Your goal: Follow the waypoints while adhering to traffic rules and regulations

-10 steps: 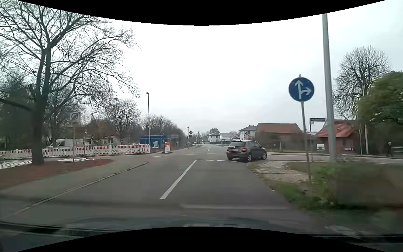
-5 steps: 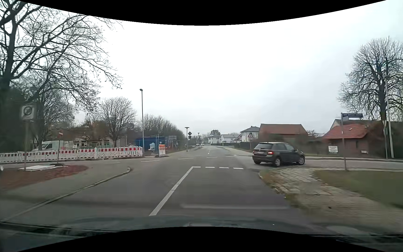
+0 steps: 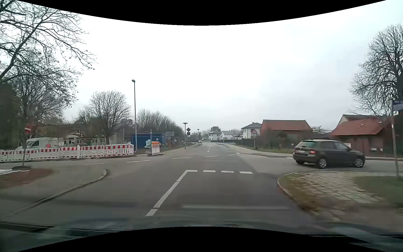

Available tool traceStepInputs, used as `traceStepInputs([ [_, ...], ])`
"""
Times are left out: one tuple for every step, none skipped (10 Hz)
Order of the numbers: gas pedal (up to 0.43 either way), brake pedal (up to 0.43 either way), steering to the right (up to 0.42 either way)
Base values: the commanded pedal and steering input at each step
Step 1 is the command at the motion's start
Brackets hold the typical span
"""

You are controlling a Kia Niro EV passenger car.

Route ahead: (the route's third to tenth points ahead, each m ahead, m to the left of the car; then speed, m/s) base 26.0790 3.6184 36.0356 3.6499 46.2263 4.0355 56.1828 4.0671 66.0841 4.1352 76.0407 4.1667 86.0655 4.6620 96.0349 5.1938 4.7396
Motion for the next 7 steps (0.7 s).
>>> traceStepInputs([
  [0.0, 0.232, 0.004],
  [0.0, 0.244, 0.004],
  [0.0, 0.25, 0.004],
  [0.0, 0.256, 0.004],
  [0.0, 0.256, 0.004],
  [0.0, 0.262, 0.004],
  [0.0, 0.262, 0.004],
])
